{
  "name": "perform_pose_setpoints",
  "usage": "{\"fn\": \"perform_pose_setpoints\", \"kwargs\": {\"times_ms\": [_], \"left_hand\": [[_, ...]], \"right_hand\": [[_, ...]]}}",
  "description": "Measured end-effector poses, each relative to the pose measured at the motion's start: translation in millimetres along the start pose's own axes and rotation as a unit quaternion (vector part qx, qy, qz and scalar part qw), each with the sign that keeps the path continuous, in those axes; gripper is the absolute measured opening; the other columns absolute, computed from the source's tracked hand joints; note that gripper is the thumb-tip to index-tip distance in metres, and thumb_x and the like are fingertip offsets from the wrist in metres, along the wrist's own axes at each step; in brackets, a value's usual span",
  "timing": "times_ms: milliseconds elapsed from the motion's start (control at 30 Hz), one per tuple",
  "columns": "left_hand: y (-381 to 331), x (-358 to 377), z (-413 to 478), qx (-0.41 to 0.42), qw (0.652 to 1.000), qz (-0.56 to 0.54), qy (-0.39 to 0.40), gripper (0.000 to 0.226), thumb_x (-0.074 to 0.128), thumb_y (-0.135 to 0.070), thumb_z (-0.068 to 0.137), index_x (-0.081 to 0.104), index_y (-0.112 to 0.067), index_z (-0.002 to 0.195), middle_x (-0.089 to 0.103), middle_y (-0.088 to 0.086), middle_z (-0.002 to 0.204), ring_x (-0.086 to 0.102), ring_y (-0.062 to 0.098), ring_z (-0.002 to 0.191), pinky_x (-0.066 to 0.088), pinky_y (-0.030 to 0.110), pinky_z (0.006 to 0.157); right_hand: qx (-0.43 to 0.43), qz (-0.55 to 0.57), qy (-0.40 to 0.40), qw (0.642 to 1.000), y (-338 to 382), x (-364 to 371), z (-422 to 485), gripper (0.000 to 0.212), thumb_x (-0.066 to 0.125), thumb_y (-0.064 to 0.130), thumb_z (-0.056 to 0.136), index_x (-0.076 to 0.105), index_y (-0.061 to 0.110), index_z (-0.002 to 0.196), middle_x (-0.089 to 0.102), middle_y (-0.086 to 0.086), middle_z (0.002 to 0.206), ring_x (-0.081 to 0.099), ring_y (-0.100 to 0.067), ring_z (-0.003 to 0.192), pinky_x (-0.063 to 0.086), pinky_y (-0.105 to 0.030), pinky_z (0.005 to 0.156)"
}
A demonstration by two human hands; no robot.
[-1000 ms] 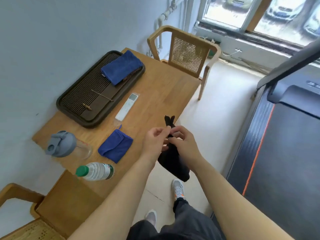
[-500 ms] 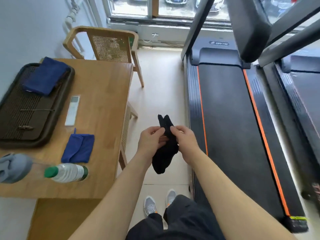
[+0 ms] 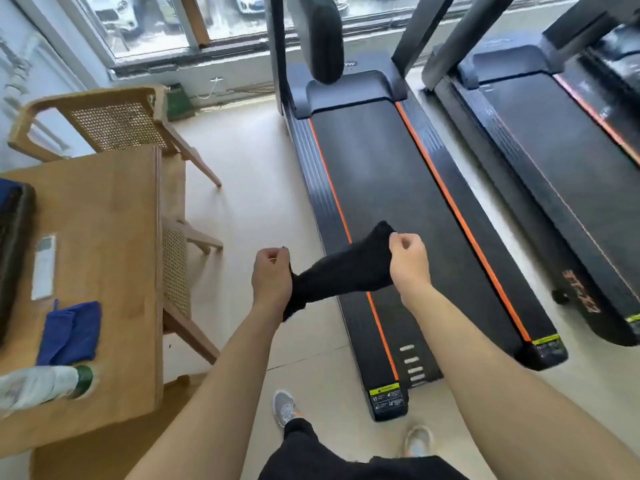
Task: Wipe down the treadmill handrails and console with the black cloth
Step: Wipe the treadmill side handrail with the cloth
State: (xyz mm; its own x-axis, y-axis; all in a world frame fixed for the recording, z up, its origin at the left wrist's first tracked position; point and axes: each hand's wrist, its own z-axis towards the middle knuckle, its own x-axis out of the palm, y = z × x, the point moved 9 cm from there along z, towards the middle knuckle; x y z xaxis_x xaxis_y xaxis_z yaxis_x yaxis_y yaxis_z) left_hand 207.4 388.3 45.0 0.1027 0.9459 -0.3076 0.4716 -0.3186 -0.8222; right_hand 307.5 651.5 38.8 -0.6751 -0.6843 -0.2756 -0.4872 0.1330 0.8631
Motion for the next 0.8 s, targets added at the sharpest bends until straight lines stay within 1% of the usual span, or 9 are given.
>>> {"fn": "perform_pose_setpoints", "kwargs": {"times_ms": [100, 200, 267, 400, 533, 600, 667, 733, 800], "left_hand": [[-7.4, 69.6, -31.4, 0.018, 0.999, 0.024, 0.033, 0.031, 0.065, -0.043, 0.091, 0.062, -0.014, 0.103, 0.064, -0.003, 0.091, 0.061, 0.018, 0.087, 0.047, 0.03, 0.071], [-16.6, 146.8, -65.5, 0.061, 0.995, 0.048, 0.062, 0.026, 0.074, -0.036, 0.087, 0.067, -0.011, 0.087, 0.066, -0.002, 0.077, 0.061, 0.016, 0.074, 0.045, 0.026, 0.063], [-24.8, 183.6, -85.8, 0.066, 0.997, 0.026, 0.029, 0.027, 0.071, -0.035, 0.09, 0.066, -0.009, 0.091, 0.064, -0.003, 0.077, 0.058, 0.013, 0.071, 0.042, 0.021, 0.057], [-49.6, 237.3, -122.7, 0.068, 0.997, -0.003, -0.029, 0.029, 0.069, -0.039, 0.09, 0.064, -0.013, 0.103, 0.067, 0.0, 0.099, 0.062, 0.018, 0.09, 0.045, 0.025, 0.066], [-90.3, 273.7, -147.2, 0.126, 0.99, 0.049, -0.027, 0.03, 0.069, -0.039, 0.09, 0.061, -0.015, 0.106, 0.067, 0.004, 0.113, 0.064, 0.022, 0.106, 0.052, 0.033, 0.085], [-116.3, 282.0, -153.8, 0.165, 0.982, 0.077, -0.041, 0.027, 0.069, -0.038, 0.091, 0.059, -0.016, 0.104, 0.066, 0.002, 0.112, 0.062, 0.019, 0.103, 0.05, 0.023, 0.079], [-142.5, 283.4, -156.1, 0.193, 0.975, 0.091, -0.068, 0.024, 0.066, -0.037, 0.093, 0.055, -0.018, 0.1, 0.063, -0.001, 0.104, 0.059, 0.015, 0.097, 0.04, 0.013, 0.067], [-169.0, 280.7, -155.3, 0.219, 0.965, 0.105, -0.096, 0.023, 0.062, -0.038, 0.096, 0.052, -0.018, 0.1, 0.059, -0.005, 0.093, 0.056, 0.01, 0.086, 0.034, 0.011, 0.061], [-193.9, 279.9, -150.5, 0.239, 0.955, 0.126, -0.122, 0.023, 0.056, -0.038, 0.099, 0.048, -0.017, 0.103, 0.056, -0.006, 0.087, 0.054, 0.011, 0.081, 0.036, 0.016, 0.064]], "right_hand": [[-0.021, -0.008, 0.018, 1.0, -10.0, -62.5, 24.3, 0.022, 0.043, 0.034, 0.106, 0.052, 0.016, 0.115, 0.057, 0.004, 0.108, 0.053, -0.012, 0.099, 0.037, -0.03, 0.085], [-0.035, -0.022, 0.029, 0.999, -24.2, -137.0, 54.5, 0.022, 0.044, 0.034, 0.106, 0.053, 0.016, 0.114, 0.057, 0.007, 0.103, 0.053, -0.006, 0.092, 0.039, -0.027, 0.079], [-0.041, -0.037, 0.041, 0.998, -27.4, -186.6, 76.4, 0.023, 0.044, 0.034, 0.106, 0.054, 0.015, 0.114, 0.057, 0.007, 0.101, 0.054, -0.007, 0.091, 0.039, -0.026, 0.074], [-0.045, -0.05, 0.055, 0.996, -15.5, -270.7, 105.9, 0.019, 0.046, 0.034, 0.105, 0.054, 0.018, 0.112, 0.055, 0.011, 0.097, 0.052, -0.005, 0.087, 0.038, -0.03, 0.08], [-0.088, -0.047, 0.079, 0.992, 29.4, -303.3, 126.4, 0.014, 0.047, 0.03, 0.104, 0.054, 0.018, 0.109, 0.054, 0.011, 0.093, 0.05, -0.002, 0.083, 0.037, -0.021, 0.068], [-0.108, -0.039, 0.085, 0.99, 55.8, -308.9, 135.3, 0.012, 0.048, 0.028, 0.104, 0.052, 0.018, 0.108, 0.053, 0.012, 0.09, 0.048, 0.0, 0.08, 0.034, -0.016, 0.064], [-0.12, -0.022, 0.093, 0.988, 81.5, -310.1, 145.1, 0.012, 0.048, 0.028, 0.104, 0.052, 0.018, 0.109, 0.052, 0.011, 0.091, 0.048, 0.0, 0.082, 0.034, -0.016, 0.065], [-0.136, -0.009, 0.104, 0.985, 107.8, -306.0, 155.7, 0.013, 0.048, 0.027, 0.104, 0.052, 0.018, 0.112, 0.052, 0.011, 0.095, 0.049, -0.001, 0.085, 0.036, -0.018, 0.066], [-0.153, -0.002, 0.111, 0.982, 134.6, -299.4, 168.1, 0.012, 0.048, 0.027, 0.104, 0.052, 0.018, 0.112, 0.051, 0.012, 0.095, 0.049, -0.001, 0.085, 0.036, -0.018, 0.067]]}}
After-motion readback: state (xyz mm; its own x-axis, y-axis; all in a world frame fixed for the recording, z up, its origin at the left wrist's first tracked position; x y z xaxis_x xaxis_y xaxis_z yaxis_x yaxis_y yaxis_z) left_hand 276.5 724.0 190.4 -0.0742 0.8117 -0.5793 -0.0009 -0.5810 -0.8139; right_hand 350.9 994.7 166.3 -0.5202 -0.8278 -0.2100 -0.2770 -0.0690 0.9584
